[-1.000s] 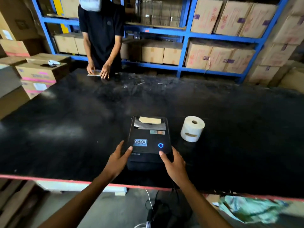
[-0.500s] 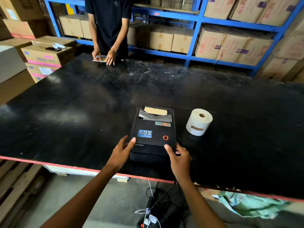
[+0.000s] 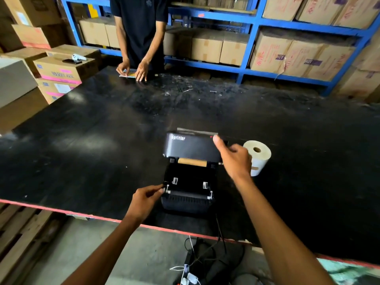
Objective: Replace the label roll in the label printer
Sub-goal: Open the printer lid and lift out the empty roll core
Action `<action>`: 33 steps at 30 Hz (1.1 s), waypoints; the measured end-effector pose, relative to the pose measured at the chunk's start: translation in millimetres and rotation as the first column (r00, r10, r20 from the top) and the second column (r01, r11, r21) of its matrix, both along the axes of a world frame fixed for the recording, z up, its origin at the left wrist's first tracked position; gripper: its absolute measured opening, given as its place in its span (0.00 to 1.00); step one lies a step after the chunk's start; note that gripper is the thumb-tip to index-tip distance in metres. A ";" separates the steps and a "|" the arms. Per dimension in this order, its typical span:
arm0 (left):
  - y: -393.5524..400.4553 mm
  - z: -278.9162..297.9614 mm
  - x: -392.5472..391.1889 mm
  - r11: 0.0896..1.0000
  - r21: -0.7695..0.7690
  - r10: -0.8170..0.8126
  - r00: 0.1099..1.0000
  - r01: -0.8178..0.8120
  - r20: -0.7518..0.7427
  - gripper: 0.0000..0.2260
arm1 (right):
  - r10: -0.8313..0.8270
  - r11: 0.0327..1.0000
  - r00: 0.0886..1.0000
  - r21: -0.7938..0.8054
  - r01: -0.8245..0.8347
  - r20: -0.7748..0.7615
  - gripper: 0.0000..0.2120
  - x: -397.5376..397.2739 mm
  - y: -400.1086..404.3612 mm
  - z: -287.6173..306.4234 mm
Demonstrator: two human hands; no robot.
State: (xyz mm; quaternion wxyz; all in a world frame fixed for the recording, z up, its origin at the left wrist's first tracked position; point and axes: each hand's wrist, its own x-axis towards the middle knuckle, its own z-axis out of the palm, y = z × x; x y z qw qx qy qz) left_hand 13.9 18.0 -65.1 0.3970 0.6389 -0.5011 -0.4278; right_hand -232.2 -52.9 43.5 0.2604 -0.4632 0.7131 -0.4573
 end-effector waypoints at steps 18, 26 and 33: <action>-38.8 27.3 10.0 0.951 0.260 -0.207 0.967 0.165 0.146 0.09 | 0.094 0.988 0.996 -0.125 -0.093 0.005 0.29 -30.9 -121.7 20.1; -63.4 53.2 4.1 0.935 0.325 -0.284 0.848 0.141 0.448 0.04 | 0.317 0.920 0.912 -0.318 -0.229 0.261 0.06 -48.4 -96.0 -5.2; -108.2 50.1 -39.8 0.998 -0.016 -0.040 0.787 0.063 0.616 0.18 | 0.343 0.920 0.898 -0.094 -0.380 -0.274 0.12 -24.7 -46.2 -84.5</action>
